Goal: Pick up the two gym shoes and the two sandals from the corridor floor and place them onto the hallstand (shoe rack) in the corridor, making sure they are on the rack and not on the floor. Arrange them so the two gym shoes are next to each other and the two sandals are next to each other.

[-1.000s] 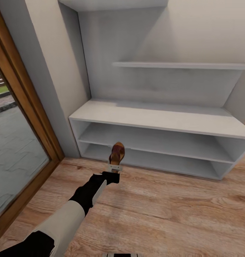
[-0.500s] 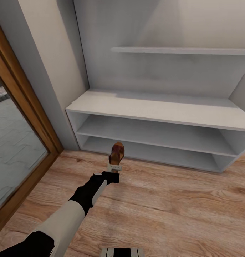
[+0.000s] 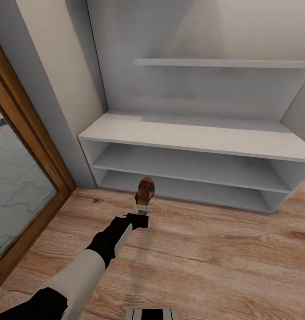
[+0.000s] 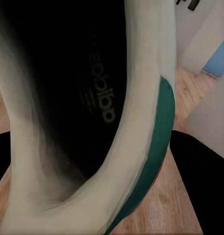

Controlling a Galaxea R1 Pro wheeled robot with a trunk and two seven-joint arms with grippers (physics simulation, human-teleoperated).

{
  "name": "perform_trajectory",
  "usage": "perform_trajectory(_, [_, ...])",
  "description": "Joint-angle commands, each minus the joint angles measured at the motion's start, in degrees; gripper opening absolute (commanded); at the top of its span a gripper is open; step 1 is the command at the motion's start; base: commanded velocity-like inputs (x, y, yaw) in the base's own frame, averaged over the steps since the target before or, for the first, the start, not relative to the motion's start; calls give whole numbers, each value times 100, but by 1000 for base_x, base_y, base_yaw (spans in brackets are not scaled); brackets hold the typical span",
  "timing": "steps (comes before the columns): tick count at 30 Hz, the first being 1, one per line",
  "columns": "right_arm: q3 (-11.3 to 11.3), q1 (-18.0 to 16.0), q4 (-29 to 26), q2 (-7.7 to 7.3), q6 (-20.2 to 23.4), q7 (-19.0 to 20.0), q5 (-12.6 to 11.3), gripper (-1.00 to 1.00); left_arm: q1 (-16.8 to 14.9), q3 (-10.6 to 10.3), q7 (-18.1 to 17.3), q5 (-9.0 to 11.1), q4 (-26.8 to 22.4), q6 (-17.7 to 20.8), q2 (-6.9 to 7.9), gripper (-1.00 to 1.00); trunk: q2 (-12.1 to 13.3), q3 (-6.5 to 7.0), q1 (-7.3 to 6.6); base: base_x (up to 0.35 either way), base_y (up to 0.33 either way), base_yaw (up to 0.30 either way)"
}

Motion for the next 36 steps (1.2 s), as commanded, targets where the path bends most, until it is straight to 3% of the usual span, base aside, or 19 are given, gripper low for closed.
perform_trajectory(1, [-6,-10,-7,-3,6,55,61,-100,-2,-12,8,46,-9,30,4,-100,-2,-4,-1,0,0,-251])
perform_trajectory(19, [-1,-10,-3,-4,6,58,69,-100,-2,-5,12,43,-10,40,13,-100,-2,-41,-1,58,144,-277])
perform_trajectory(25, [-1,-10,-3,-4,6,56,69,-100,-2,9,20,48,-2,40,14,-100,-2,-45,-1,90,14,-50])
perform_trajectory(36, [-1,-11,-3,-3,6,57,90,-100,-2,15,20,52,-1,32,14,-100,-2,-45,-1,319,86,-2])
